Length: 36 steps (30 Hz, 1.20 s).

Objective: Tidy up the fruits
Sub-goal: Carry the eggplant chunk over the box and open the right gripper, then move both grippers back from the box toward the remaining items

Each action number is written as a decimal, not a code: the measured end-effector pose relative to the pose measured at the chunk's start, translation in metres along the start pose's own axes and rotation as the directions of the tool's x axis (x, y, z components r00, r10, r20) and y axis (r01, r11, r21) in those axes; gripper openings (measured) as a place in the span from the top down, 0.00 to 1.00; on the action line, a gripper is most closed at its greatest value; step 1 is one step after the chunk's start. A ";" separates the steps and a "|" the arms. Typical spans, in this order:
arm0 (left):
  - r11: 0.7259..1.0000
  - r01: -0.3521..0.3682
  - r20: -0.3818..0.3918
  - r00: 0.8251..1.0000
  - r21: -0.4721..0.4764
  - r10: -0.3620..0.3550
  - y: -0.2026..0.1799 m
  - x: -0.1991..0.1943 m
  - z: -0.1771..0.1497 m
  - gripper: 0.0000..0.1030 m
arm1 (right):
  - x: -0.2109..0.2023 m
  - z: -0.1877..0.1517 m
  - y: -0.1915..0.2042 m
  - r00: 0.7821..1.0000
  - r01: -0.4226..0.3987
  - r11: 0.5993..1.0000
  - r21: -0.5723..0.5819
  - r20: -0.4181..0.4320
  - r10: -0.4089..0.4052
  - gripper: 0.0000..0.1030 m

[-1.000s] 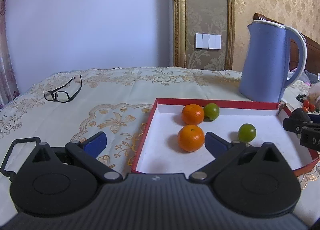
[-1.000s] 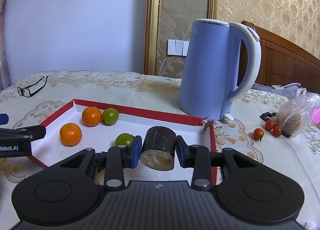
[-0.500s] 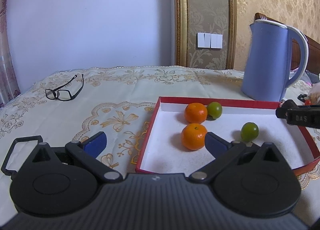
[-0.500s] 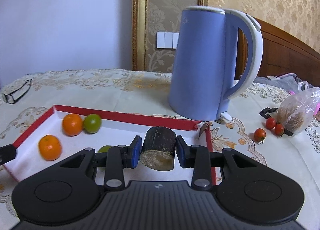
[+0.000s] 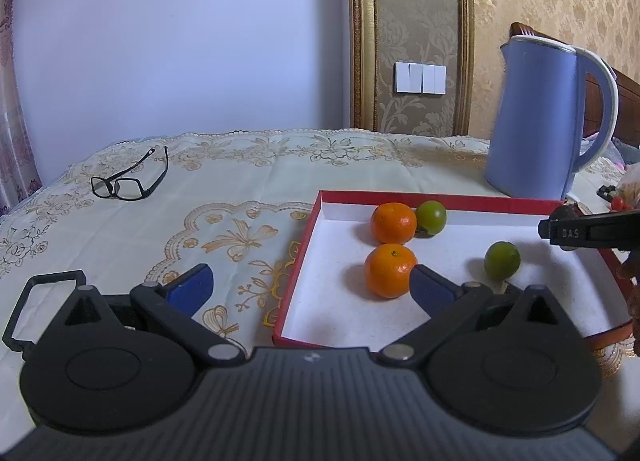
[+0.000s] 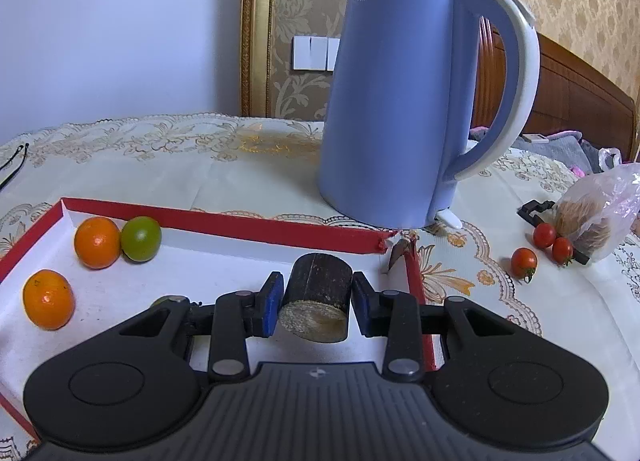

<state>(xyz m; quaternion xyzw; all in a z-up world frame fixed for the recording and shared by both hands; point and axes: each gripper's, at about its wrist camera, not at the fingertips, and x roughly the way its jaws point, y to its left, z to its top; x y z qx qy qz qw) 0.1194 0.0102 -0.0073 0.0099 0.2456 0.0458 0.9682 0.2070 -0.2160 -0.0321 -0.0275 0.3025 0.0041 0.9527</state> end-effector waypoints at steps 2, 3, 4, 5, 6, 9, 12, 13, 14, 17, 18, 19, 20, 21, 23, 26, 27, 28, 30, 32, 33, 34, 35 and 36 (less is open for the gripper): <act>1.000 -0.001 0.000 1.000 0.001 0.001 0.000 0.000 0.000 0.00 | 0.002 0.000 0.000 1.000 0.006 1.000 0.000 -0.004 -0.006 0.65; 1.000 -0.002 0.000 1.000 0.001 0.002 0.000 0.000 0.000 0.00 | 0.004 -0.001 0.000 1.000 0.007 1.000 0.000 -0.007 -0.007 0.65; 1.000 -0.001 -0.001 1.000 0.000 0.001 0.000 0.000 0.000 0.00 | 0.005 -0.001 0.000 1.000 0.008 1.000 0.000 -0.010 -0.008 0.65; 1.000 0.000 -0.002 1.000 -0.001 0.000 0.000 0.000 0.000 0.00 | 0.005 -0.001 0.000 1.000 0.008 1.000 0.001 -0.015 -0.008 0.65; 1.000 0.001 -0.001 1.000 -0.001 -0.001 0.000 0.000 0.000 0.00 | 0.005 -0.001 -0.001 1.000 0.007 1.000 0.002 -0.016 -0.007 0.65; 1.000 0.002 -0.003 1.000 0.001 -0.002 -0.001 0.000 0.000 0.00 | 0.006 -0.001 0.000 1.000 0.007 1.000 -0.009 -0.024 -0.007 0.65; 1.000 0.002 -0.007 1.000 0.001 -0.002 -0.001 0.000 0.000 0.00 | 0.005 -0.001 0.002 1.000 0.015 1.000 -0.022 -0.019 -0.015 0.62; 1.000 0.003 -0.008 1.000 0.000 -0.003 -0.001 0.000 0.000 0.00 | 0.005 -0.001 0.002 1.000 0.014 1.000 -0.021 -0.018 -0.014 0.61; 1.000 0.003 -0.008 1.000 -0.002 -0.003 -0.001 0.000 0.000 0.00 | 0.005 -0.001 0.002 1.000 0.014 1.000 -0.020 -0.019 -0.014 0.61; 1.000 0.008 -0.008 1.000 -0.006 -0.008 -0.001 0.001 0.000 0.00 | 0.003 -0.001 0.000 1.000 0.010 1.000 -0.005 -0.022 -0.010 0.55; 1.000 0.013 -0.005 1.000 -0.008 -0.013 -0.001 0.000 0.000 0.00 | 0.002 -0.002 -0.001 1.000 0.008 1.000 0.002 -0.024 -0.008 0.48; 1.000 0.018 -0.001 1.000 -0.013 -0.018 0.000 0.000 0.001 0.00 | -0.001 -0.003 -0.002 1.000 0.008 1.000 0.013 -0.022 -0.008 0.41; 0.999 0.025 0.006 1.000 -0.022 -0.025 0.001 -0.001 0.002 0.00 | -0.005 -0.003 -0.003 1.000 0.006 1.000 0.025 -0.018 -0.006 0.37; 0.999 0.030 0.010 1.000 -0.031 -0.029 0.001 -0.002 0.003 0.00 | -0.009 -0.003 -0.004 1.000 0.006 0.999 0.035 -0.015 -0.005 0.30; 0.998 0.033 0.007 0.999 -0.047 -0.033 0.003 -0.007 0.004 0.00 | -0.022 -0.004 -0.006 1.000 0.005 0.999 0.047 -0.007 -0.004 0.21; 0.995 0.075 0.004 0.997 -0.063 -0.075 0.007 -0.018 0.003 0.00 | -0.045 -0.005 -0.008 1.000 0.000 0.999 0.048 0.014 -0.001 0.09; 0.994 0.095 0.006 0.995 -0.056 -0.095 0.007 -0.024 0.002 0.00 | -0.054 -0.007 -0.010 1.000 -0.004 0.999 0.052 0.019 0.003 0.05; 0.992 0.116 0.009 0.993 -0.042 -0.116 0.007 -0.030 0.000 0.00 | -0.061 -0.009 -0.011 1.000 -0.008 0.998 0.060 0.020 0.007 0.03; 0.989 0.146 0.007 0.989 -0.028 -0.146 0.006 -0.040 -0.006 0.00 | -0.075 -0.016 -0.013 1.000 -0.026 0.997 0.078 0.020 0.025 0.03; 0.983 0.184 -0.003 0.983 -0.016 -0.184 0.002 -0.050 -0.015 0.00 | -0.088 -0.024 -0.015 0.999 -0.033 0.995 0.094 0.024 0.031 0.03; 0.981 0.196 -0.010 0.981 -0.008 -0.196 -0.001 -0.054 -0.019 0.00 | -0.096 -0.028 -0.017 0.999 -0.030 0.994 0.102 0.033 0.026 0.03; 0.980 0.200 -0.015 0.980 0.007 -0.199 -0.005 -0.058 -0.024 0.00 | -0.103 -0.032 -0.018 0.999 -0.026 0.994 0.105 0.043 0.022 0.03; 0.980 0.198 -0.019 0.980 0.024 -0.198 -0.010 -0.062 -0.028 0.00 | -0.110 -0.036 -0.020 0.998 -0.025 0.994 0.105 0.056 0.020 0.03; 0.980 0.196 -0.025 0.980 0.043 -0.196 -0.015 -0.066 -0.032 0.00 | -0.116 -0.039 -0.021 0.997 -0.022 0.994 0.105 0.072 0.015 0.03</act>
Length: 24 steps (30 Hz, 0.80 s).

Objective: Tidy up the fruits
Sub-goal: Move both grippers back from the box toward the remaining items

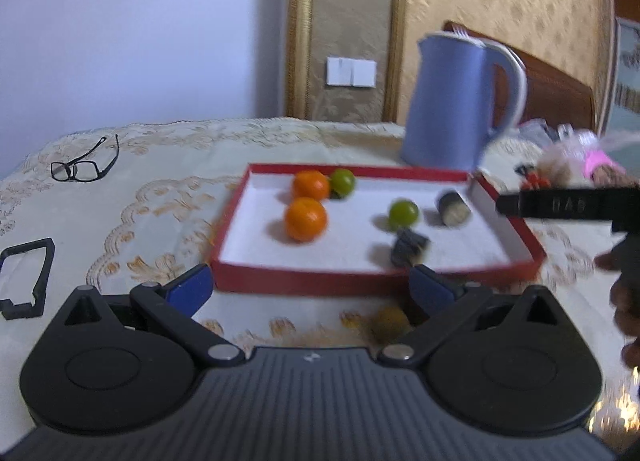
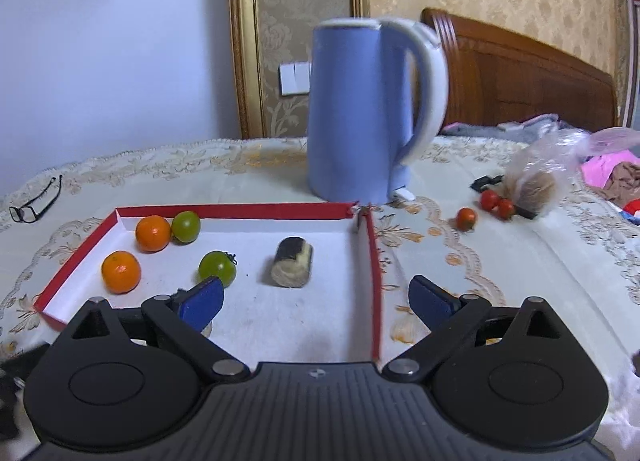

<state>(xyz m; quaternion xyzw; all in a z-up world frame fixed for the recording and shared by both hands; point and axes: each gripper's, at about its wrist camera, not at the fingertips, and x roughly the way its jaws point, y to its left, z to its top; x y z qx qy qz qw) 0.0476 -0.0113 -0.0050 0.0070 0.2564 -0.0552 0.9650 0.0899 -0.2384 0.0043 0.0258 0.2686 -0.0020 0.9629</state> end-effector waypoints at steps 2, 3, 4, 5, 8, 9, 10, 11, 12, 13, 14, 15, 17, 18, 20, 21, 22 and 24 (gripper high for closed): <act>0.999 0.001 -0.015 1.000 0.033 0.000 -0.011 -0.004 -0.007 0.00 | -0.014 -0.008 -0.003 0.999 0.018 1.000 0.003 0.043 -0.018 0.03; 0.999 0.004 -0.020 1.000 0.041 -0.003 -0.016 -0.006 -0.011 0.00 | -0.021 -0.012 -0.005 0.998 0.026 1.000 0.008 0.065 -0.027 0.03; 0.999 0.011 -0.023 1.000 0.051 -0.010 -0.020 -0.008 -0.016 0.00 | -0.027 -0.016 -0.008 0.996 0.034 0.999 0.021 0.084 -0.035 0.03; 0.998 0.018 -0.029 0.999 0.059 -0.016 -0.024 -0.009 -0.019 0.00 | -0.032 -0.020 -0.011 0.995 0.034 0.999 0.040 0.096 -0.038 0.03; 0.996 0.034 -0.040 0.999 0.087 -0.031 -0.033 -0.011 -0.027 0.00 | -0.040 -0.032 -0.021 0.996 -0.020 0.993 0.118 0.091 0.009 0.03; 0.995 0.036 -0.038 0.999 0.098 -0.032 -0.036 -0.011 -0.029 0.00 | -0.040 -0.035 -0.025 0.996 -0.042 0.987 0.152 0.083 0.029 0.03; 0.994 0.037 -0.036 0.999 0.107 -0.034 -0.039 -0.013 -0.030 0.00 | -0.040 -0.037 -0.028 0.996 -0.053 0.983 0.175 0.076 0.040 0.03; 0.993 0.041 -0.036 0.999 0.114 -0.037 -0.040 -0.012 -0.030 0.00 | -0.040 -0.039 -0.029 0.996 -0.056 0.980 0.188 0.074 0.043 0.03; 0.992 0.045 -0.038 0.998 0.121 -0.041 -0.041 -0.011 -0.030 0.00 | -0.040 -0.041 -0.029 0.996 -0.055 0.980 0.191 0.076 0.041 0.03; 0.991 0.043 -0.041 0.998 0.127 -0.038 -0.043 -0.010 -0.031 0.00 | -0.040 -0.042 -0.029 0.996 -0.053 0.980 0.191 0.077 0.038 0.03; 0.991 0.038 -0.042 0.999 0.130 -0.033 -0.044 -0.008 -0.032 0.00 | -0.039 -0.043 -0.029 0.996 -0.051 0.980 0.193 0.077 0.037 0.03; 0.990 0.032 -0.044 0.999 0.136 -0.026 -0.046 -0.007 -0.032 0.00 | -0.039 -0.045 -0.030 0.996 -0.051 0.980 0.193 0.077 0.036 0.03; 0.989 0.022 -0.049 0.999 0.146 -0.015 -0.048 -0.004 -0.034 0.03 | -0.039 -0.047 -0.030 0.996 -0.045 0.983 0.179 0.086 0.030 0.03; 0.988 0.019 -0.052 0.999 0.152 -0.011 -0.049 -0.003 -0.035 0.05 | -0.039 -0.049 -0.030 0.996 -0.035 0.985 0.170 0.091 0.019 0.03; 0.987 0.023 -0.065 0.998 0.157 -0.013 -0.050 0.000 -0.035 0.15 | -0.039 -0.051 -0.028 0.995 -0.013 0.990 0.137 0.103 -0.001 0.03; 0.987 0.027 -0.075 0.997 0.158 -0.016 -0.051 0.003 -0.036 0.15 | -0.040 -0.052 -0.027 0.994 -0.009 0.993 0.122 0.108 -0.004 0.03; 0.987 0.028 -0.082 0.997 0.158 -0.015 -0.052 0.004 -0.036 0.16 | -0.041 -0.053 -0.026 0.994 -0.010 0.993 0.114 0.112 -0.003 0.03; 0.985 0.031 -0.088 0.996 0.168 -0.016 -0.054 0.006 -0.037 0.22 | -0.042 -0.054 -0.026 0.993 -0.024 0.994 0.110 0.115 0.012 0.03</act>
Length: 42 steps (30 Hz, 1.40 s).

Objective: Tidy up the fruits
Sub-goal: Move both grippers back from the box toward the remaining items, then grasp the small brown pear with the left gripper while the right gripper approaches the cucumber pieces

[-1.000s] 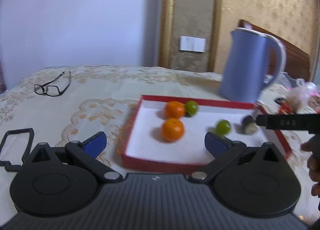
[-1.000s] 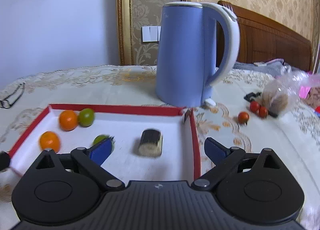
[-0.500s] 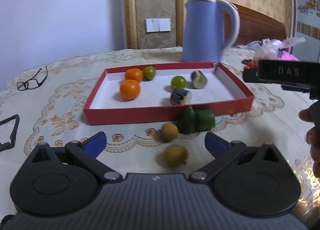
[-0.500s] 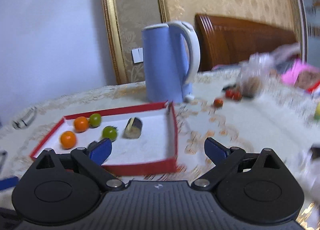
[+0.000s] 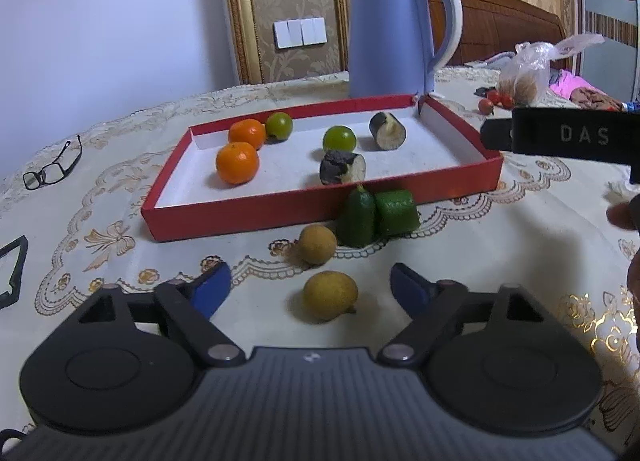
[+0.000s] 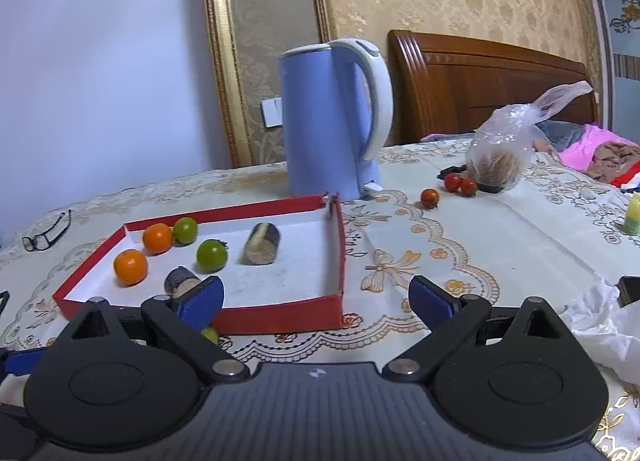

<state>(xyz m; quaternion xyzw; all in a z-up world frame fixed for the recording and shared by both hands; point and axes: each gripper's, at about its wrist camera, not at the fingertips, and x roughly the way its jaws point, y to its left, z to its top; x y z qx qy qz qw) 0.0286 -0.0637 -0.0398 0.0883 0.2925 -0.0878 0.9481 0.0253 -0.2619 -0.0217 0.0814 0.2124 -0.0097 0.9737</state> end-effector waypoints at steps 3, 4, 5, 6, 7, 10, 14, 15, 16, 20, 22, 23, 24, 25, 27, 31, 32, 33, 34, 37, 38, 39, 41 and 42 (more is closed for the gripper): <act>1.000 0.005 -0.007 1.000 0.011 -0.005 -0.003 0.002 -0.001 0.31 | -0.001 0.000 0.001 1.000 -0.011 1.000 -0.010 0.007 0.011 0.03; 1.000 0.008 -0.012 1.000 0.013 -0.008 -0.003 0.003 -0.001 0.36 | -0.001 0.001 0.001 1.000 -0.007 1.000 -0.015 0.012 0.007 0.03; 1.000 0.011 -0.018 1.000 0.014 -0.011 -0.003 0.004 -0.001 0.44 | -0.001 0.001 0.001 1.000 -0.004 1.000 -0.017 0.016 0.004 0.03; 1.000 0.012 -0.025 1.000 0.012 -0.012 -0.004 0.005 -0.001 0.48 | -0.001 0.001 0.001 1.000 -0.002 1.000 -0.014 0.018 0.002 0.03; 1.000 0.016 -0.032 0.999 0.007 -0.016 -0.003 0.006 -0.001 0.51 | -0.001 0.002 0.000 1.000 -0.004 1.000 -0.008 0.016 0.004 0.03; 0.999 0.033 -0.042 0.999 -0.004 -0.033 -0.002 0.008 -0.002 0.58 | 0.001 0.001 -0.003 1.000 -0.002 1.000 0.013 0.003 0.002 0.03; 0.999 0.046 -0.039 0.998 -0.001 -0.046 -0.002 0.008 -0.002 0.67 | 0.003 -0.002 -0.008 1.000 0.008 0.999 0.044 -0.018 -0.007 0.03; 0.999 0.047 -0.038 0.998 -0.002 -0.047 -0.002 0.008 -0.002 0.68 | 0.004 -0.003 -0.008 1.000 0.008 0.999 0.042 -0.020 -0.007 0.03; 0.999 0.050 -0.038 0.998 -0.005 -0.050 -0.002 0.008 -0.002 0.71 | 0.004 -0.004 -0.007 1.000 0.011 0.999 0.037 -0.020 -0.010 0.03; 0.998 0.053 -0.033 0.998 -0.027 -0.054 -0.001 0.008 -0.002 0.73 | 0.005 -0.008 -0.005 1.000 0.010 1.000 0.013 -0.026 -0.009 0.03; 0.998 0.046 -0.029 0.998 -0.031 -0.046 0.000 0.007 -0.003 0.73 | 0.005 -0.010 -0.004 0.999 0.006 1.000 -0.003 -0.034 -0.006 0.03; 0.999 0.038 -0.027 0.999 -0.032 -0.039 0.001 0.006 -0.002 0.73 | 0.006 -0.011 -0.002 0.999 0.004 1.000 -0.014 -0.039 -0.005 0.03; 0.999 0.031 -0.024 0.999 -0.034 -0.032 0.002 0.005 -0.002 0.73 | 0.007 -0.011 -0.001 0.999 0.001 1.000 -0.028 -0.046 -0.002 0.03; 0.999 0.028 -0.020 0.999 -0.038 -0.028 0.004 0.004 -0.001 0.73 | 0.007 -0.012 0.001 0.999 -0.006 0.999 -0.038 -0.050 0.004 0.03; 0.998 0.016 -0.011 1.000 -0.057 -0.017 0.011 0.001 0.001 0.73 | 0.008 -0.013 0.006 0.998 -0.019 0.998 -0.053 -0.059 0.016 0.03; 0.996 -0.022 -0.003 1.000 -0.086 0.022 0.026 -0.004 0.006 0.73 | 0.011 -0.016 0.020 0.996 -0.048 0.994 -0.098 -0.075 0.040 0.03; 0.995 -0.027 -0.003 1.000 -0.093 0.027 0.029 -0.004 0.006 0.73 | 0.012 -0.017 0.024 0.996 -0.053 0.993 -0.107 -0.078 0.044 0.03; 0.994 -0.031 -0.004 1.000 -0.100 0.031 0.033 -0.005 0.007 0.73 | 0.013 -0.017 0.028 0.996 -0.056 0.992 -0.116 -0.078 0.047 0.03; 0.994 -0.035 -0.004 0.999 -0.105 0.035 0.036 -0.005 0.007 0.73 | 0.016 -0.018 0.032 0.996 -0.056 0.990 -0.127 -0.079 0.046 0.03; 0.992 -0.049 0.003 0.999 -0.113 0.050 0.043 -0.008 0.006 0.73 | 0.024 -0.017 0.041 0.996 -0.039 0.988 -0.147 -0.089 0.027 0.03; 0.992 -0.053 0.004 0.999 -0.113 0.054 0.044 -0.008 0.005 0.73 | 0.027 -0.016 0.043 0.995 -0.039 0.988 -0.150 -0.093 0.025 0.03; 0.992 -0.056 0.005 0.998 -0.113 0.057 0.045 -0.009 0.005 0.73 | 0.030 -0.016 0.045 0.995 -0.036 0.987 -0.156 -0.100 0.020 0.03; 0.992 -0.059 0.010 0.998 -0.112 0.061 0.048 -0.011 0.004 0.73 | 0.034 -0.016 0.050 0.994 -0.039 0.985 -0.169 -0.108 0.021 0.03; 0.992 -0.061 0.013 0.998 -0.112 0.062 0.049 -0.011 0.004 0.73 | 0.036 -0.016 0.053 0.993 -0.045 0.983 -0.178 -0.113 0.024 0.03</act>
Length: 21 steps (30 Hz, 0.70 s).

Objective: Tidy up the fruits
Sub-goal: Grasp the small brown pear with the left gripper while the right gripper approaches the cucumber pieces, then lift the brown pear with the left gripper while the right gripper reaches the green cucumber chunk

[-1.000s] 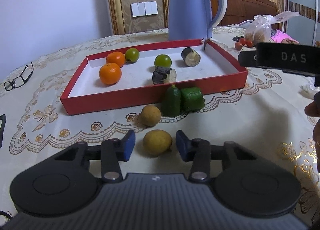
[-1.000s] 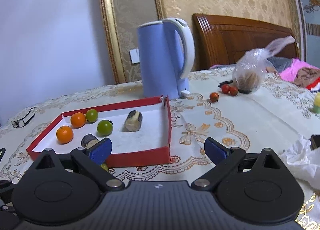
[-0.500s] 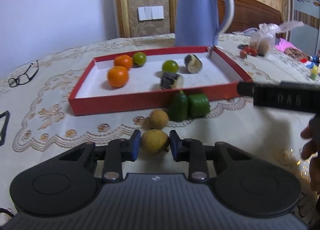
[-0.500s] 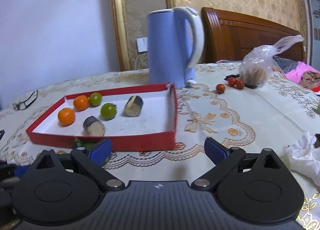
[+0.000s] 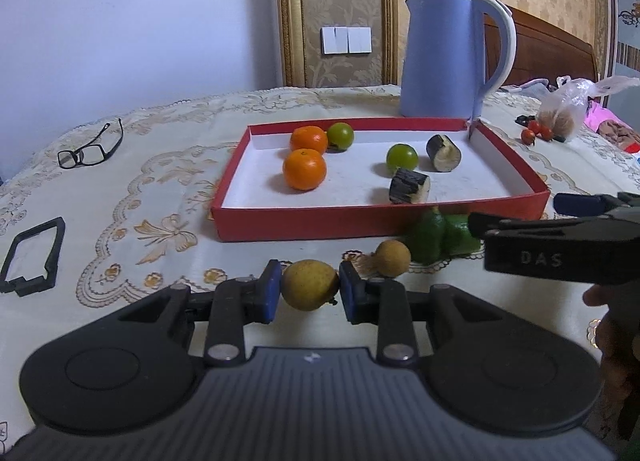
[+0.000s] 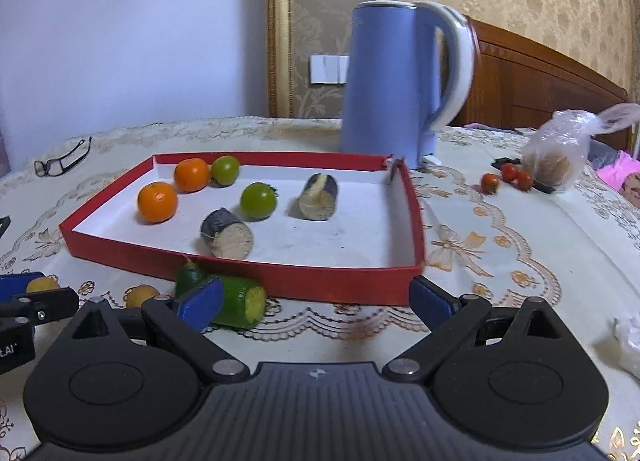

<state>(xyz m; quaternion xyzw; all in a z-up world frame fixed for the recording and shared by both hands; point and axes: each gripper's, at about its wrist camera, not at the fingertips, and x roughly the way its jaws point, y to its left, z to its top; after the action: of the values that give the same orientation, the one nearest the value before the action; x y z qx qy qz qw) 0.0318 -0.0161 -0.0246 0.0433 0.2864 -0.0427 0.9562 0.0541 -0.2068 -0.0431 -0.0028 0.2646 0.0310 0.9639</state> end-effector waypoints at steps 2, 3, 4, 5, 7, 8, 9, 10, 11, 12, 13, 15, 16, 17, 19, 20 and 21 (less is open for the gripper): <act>1.000 -0.002 0.004 1.000 -0.001 0.002 0.002 -0.001 0.000 0.73 | 0.003 0.000 0.005 1.000 0.001 1.000 -0.022 -0.009 -0.001 0.03; 1.000 -0.001 0.005 1.000 -0.002 0.001 0.003 -0.001 0.000 0.73 | 0.004 0.000 0.008 1.000 -0.001 0.999 -0.036 -0.013 0.001 0.03; 1.000 -0.001 0.006 1.000 -0.003 0.001 0.003 -0.001 0.000 0.73 | 0.005 -0.001 0.011 1.000 -0.004 0.999 -0.046 -0.016 0.003 0.03; 1.000 -0.001 0.006 1.000 -0.003 0.001 0.004 -0.001 0.000 0.73 | 0.006 -0.001 0.013 1.000 -0.006 0.999 -0.052 -0.020 0.005 0.03; 1.000 -0.001 0.006 1.000 -0.005 0.001 0.005 0.000 -0.001 0.73 | 0.007 -0.002 0.016 1.000 -0.012 0.998 -0.058 -0.025 0.010 0.03; 1.000 -0.001 0.005 1.000 -0.005 0.001 0.005 0.000 -0.001 0.73 | 0.008 -0.003 0.017 1.000 0.004 0.998 -0.067 -0.028 -0.006 0.03; 1.000 -0.001 0.004 1.000 -0.004 0.001 0.005 0.000 -0.001 0.73 | 0.008 -0.003 0.016 1.000 0.005 0.997 -0.072 -0.028 -0.007 0.03; 1.000 -0.001 0.003 1.000 -0.005 0.001 0.006 0.000 -0.001 0.73 | 0.008 -0.003 0.015 0.999 0.005 0.998 -0.064 -0.031 -0.007 0.03; 1.000 0.000 0.004 1.000 -0.005 0.000 0.006 0.000 -0.001 0.73 | 0.005 -0.003 0.012 0.999 0.011 0.999 -0.047 -0.033 -0.012 0.03; 1.000 0.002 0.006 1.000 -0.005 -0.002 0.006 -0.001 -0.001 0.73 | 0.001 -0.003 0.010 0.999 0.026 0.999 -0.036 -0.027 -0.027 0.03; 1.000 0.004 0.008 1.000 -0.006 -0.004 0.007 -0.002 -0.001 0.73 | -0.003 -0.004 0.009 0.999 0.048 0.998 -0.039 -0.015 -0.048 0.03; 1.000 0.008 0.014 1.000 -0.013 -0.008 0.008 -0.003 0.000 0.73 | -0.011 -0.008 0.010 0.995 0.098 0.992 -0.076 0.009 -0.098 0.03; 1.000 0.008 0.015 1.000 -0.014 -0.007 0.008 -0.003 0.001 0.73 | -0.013 -0.009 0.011 0.995 0.105 0.990 -0.092 0.010 -0.104 0.03; 1.000 0.007 0.016 1.000 -0.014 -0.007 0.007 -0.003 0.001 0.73 | -0.014 -0.010 0.011 0.996 0.091 0.991 -0.100 0.008 -0.091 0.03; 1.000 0.008 0.019 1.000 -0.012 -0.008 0.006 -0.003 0.001 0.73 | -0.012 -0.009 0.009 0.999 0.048 0.995 -0.088 -0.010 -0.049 0.04; 1.000 0.009 0.021 1.000 -0.010 -0.009 0.005 -0.004 0.001 0.73 | -0.010 -0.008 0.008 1.000 0.026 0.997 -0.072 -0.015 -0.027 0.04; 1.000 0.009 0.023 1.000 -0.007 -0.009 0.004 -0.005 0.001 0.73 | -0.008 -0.007 0.007 1.000 0.012 0.998 -0.061 -0.021 -0.013 0.04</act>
<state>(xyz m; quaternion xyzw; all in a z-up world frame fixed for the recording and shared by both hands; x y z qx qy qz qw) 0.0288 -0.0117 -0.0211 0.0382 0.2756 -0.0464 0.9594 0.0432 -0.2007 -0.0450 -0.0341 0.2737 0.0331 0.9607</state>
